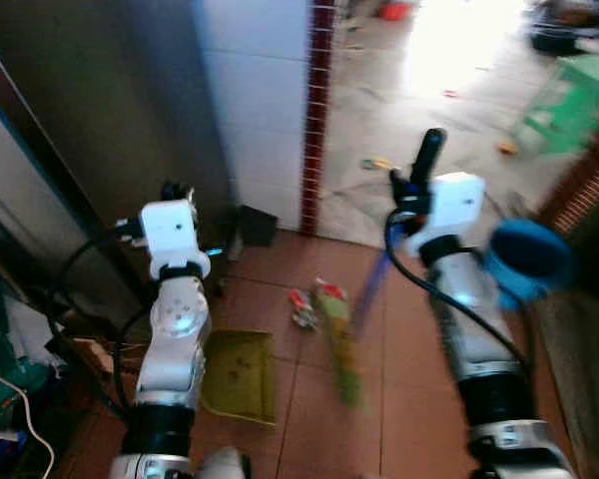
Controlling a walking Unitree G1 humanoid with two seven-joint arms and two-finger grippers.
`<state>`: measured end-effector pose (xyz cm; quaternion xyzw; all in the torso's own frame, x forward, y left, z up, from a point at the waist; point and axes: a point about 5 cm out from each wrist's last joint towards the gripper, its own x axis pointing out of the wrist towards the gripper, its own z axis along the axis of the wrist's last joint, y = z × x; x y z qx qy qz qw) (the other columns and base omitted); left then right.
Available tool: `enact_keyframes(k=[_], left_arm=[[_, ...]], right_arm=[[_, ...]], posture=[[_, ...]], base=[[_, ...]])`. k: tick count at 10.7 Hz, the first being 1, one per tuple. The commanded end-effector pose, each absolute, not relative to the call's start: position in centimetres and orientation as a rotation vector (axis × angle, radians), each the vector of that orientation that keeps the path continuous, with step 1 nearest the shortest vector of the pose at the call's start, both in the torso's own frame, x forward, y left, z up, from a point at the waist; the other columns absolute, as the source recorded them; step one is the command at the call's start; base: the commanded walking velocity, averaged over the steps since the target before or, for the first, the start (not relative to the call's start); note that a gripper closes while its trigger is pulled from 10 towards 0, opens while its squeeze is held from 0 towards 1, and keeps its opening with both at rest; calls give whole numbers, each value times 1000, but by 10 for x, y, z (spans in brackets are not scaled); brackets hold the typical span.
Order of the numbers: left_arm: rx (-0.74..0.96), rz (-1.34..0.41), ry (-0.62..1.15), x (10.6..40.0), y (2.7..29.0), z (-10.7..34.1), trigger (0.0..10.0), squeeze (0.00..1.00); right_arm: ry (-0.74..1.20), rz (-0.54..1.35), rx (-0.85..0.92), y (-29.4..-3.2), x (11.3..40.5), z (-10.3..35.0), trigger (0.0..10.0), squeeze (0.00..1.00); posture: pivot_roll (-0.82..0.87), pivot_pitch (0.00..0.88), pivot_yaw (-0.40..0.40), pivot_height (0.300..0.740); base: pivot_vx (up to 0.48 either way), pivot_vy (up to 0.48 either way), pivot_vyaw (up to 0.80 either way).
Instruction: Sweep floor
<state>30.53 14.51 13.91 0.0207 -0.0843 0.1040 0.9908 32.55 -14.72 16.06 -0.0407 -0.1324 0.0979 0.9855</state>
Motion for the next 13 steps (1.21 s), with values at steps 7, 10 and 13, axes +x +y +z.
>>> enact_keyframes(k=[7, 10, 13], left_arm=[[38, 214, -197, 305, 144, 144, 10000, 0], [101, 272, -284, 302, 145, 158, 10000, 0], [176, 433, -242, 302, 157, 154, 10000, 0]], right_arm=[[-377, 263, -122, -133, 327, 181, 10000, 0], [-377, 270, -136, -135, 327, 180, 10000, 0], [-383, 292, -152, -132, 326, 180, 10000, 0]], posture=[[19, 15, -32, 740], [20, 18, -35, 740], [17, 20, -38, 740]], base=[[475, 0, 0], [315, 0, 0], [0, 0, 0]])
